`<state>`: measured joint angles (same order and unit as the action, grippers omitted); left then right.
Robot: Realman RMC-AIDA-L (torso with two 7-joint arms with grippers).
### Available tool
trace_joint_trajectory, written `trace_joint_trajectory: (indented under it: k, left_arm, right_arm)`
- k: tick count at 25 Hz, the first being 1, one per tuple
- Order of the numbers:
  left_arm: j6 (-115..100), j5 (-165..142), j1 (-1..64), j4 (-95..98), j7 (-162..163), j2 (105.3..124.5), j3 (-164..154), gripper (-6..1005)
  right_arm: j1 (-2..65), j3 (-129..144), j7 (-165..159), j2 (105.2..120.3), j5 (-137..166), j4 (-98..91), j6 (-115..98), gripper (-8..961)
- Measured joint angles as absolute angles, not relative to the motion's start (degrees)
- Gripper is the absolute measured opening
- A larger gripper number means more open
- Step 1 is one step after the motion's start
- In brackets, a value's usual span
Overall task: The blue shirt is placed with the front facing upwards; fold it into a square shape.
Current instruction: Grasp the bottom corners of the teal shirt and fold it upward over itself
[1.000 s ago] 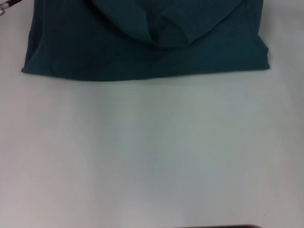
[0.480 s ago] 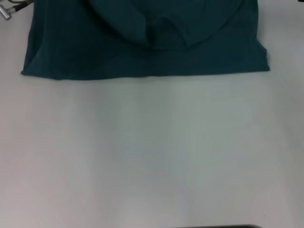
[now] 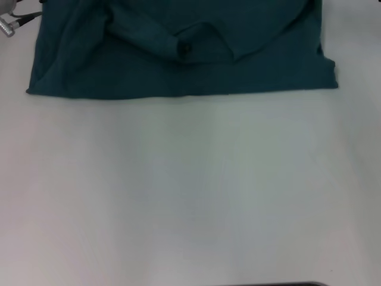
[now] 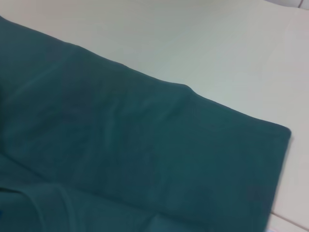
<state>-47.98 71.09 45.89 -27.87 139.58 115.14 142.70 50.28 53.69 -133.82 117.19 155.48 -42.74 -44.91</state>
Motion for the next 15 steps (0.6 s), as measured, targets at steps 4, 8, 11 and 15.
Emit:
trace_joint_trajectory:
  k: [4, 8, 11, 15]
  left_arm:
    - [-48.21, 71.21, 45.34, -28.44, 139.58, 115.49, 142.72, 507]
    - [-48.88, 71.98, 44.49, -29.62, 139.56, 115.94, 142.74, 626]
    - [-50.51, 73.05, 43.26, -31.41, 139.0, 116.55, 142.73, 715]
    - [-55.28, 73.39, 41.01, -35.82, 137.24, 117.27, 142.4, 825]
  right_arm:
    - [50.29, 53.35, -133.96, 116.5, 156.07, -44.25, -46.25, 351]
    - [50.33, 53.05, -135.17, 115.89, 155.4, -47.02, -48.72, 518]
    - [49.95, 50.86, -135.35, 115.74, 150.62, -48.95, -52.55, 642]
    - [45.52, 47.88, -132.3, 115.93, 138.15, -53.92, -60.49, 733]
